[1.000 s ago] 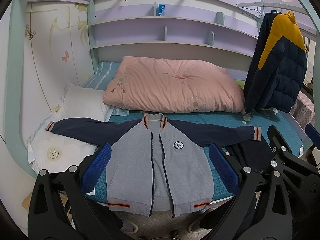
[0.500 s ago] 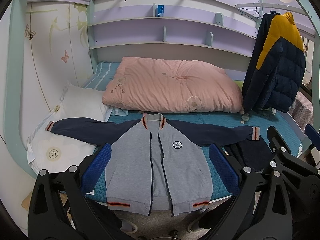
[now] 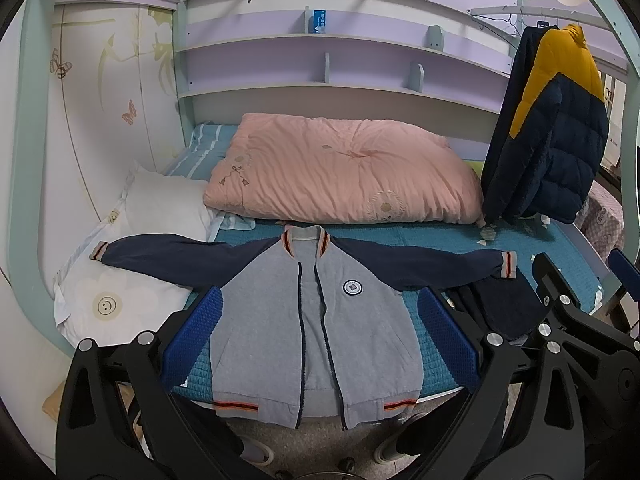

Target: Fold large clothes

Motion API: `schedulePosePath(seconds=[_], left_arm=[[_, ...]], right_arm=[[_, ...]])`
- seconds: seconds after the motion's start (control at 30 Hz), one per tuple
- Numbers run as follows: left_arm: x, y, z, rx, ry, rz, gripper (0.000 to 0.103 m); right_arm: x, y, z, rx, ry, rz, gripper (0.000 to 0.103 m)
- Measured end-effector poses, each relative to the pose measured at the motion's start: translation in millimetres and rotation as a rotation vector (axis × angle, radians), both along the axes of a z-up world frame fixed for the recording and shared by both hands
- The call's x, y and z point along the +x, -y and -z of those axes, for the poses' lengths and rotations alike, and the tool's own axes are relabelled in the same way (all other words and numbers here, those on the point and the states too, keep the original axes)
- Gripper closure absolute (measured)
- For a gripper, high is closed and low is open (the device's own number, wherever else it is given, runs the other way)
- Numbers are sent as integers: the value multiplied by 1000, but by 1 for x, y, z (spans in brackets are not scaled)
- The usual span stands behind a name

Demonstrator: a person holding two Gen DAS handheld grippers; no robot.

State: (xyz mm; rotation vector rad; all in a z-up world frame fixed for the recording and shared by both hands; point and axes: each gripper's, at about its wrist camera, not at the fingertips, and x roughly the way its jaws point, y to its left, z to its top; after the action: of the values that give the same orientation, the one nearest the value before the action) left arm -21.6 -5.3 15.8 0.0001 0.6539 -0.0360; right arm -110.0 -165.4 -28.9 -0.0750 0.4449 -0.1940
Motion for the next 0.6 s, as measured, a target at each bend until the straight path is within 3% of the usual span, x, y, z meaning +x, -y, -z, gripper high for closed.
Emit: schedulePosePath(seconds=[0.6], left_arm=[[-2, 1, 0, 0, 0, 0, 5]], right_arm=[[2, -1, 1, 2, -2, -1, 7]])
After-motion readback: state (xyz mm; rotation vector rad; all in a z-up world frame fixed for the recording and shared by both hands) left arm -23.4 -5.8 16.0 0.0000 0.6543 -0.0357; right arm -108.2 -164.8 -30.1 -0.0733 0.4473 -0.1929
